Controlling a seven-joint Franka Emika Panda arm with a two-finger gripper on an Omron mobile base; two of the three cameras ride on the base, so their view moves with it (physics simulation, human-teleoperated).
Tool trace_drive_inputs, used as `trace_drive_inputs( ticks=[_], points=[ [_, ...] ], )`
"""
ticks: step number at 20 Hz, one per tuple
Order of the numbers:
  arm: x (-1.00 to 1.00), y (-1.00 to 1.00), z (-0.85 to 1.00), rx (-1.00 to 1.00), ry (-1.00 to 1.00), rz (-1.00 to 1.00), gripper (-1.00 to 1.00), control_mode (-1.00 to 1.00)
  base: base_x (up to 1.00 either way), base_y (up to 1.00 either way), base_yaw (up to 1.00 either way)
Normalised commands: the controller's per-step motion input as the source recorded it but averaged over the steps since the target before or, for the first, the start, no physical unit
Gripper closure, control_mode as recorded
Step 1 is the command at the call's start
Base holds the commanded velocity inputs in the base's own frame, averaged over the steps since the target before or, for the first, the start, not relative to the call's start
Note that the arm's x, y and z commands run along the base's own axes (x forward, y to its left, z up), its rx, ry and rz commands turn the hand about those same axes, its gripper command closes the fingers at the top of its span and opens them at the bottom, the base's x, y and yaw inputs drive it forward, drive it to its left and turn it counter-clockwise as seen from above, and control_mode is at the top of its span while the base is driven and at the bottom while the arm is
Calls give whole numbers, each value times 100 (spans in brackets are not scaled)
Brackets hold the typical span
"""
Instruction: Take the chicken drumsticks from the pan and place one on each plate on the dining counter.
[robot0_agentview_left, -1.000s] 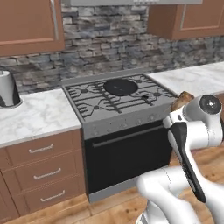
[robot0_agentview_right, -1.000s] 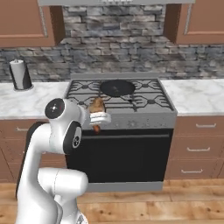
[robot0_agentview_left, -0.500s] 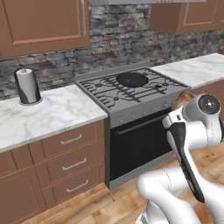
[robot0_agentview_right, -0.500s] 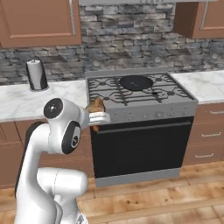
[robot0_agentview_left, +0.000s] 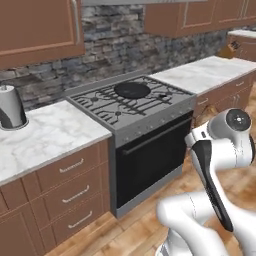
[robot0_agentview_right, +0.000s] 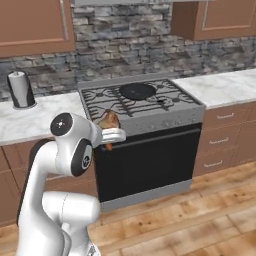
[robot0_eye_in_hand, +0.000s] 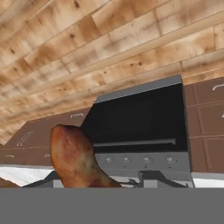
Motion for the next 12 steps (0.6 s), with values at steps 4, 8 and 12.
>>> trace_drive_inputs(
  ticks=[4,8,12],
  points=[
    [0,0,0,0,0,0,100,100,-17,100,-30],
    [0,0,0,0,0,0,100,100,0,100,-29],
    [0,0,0,0,0,0,100,100,-23,84,-41]
  ],
)
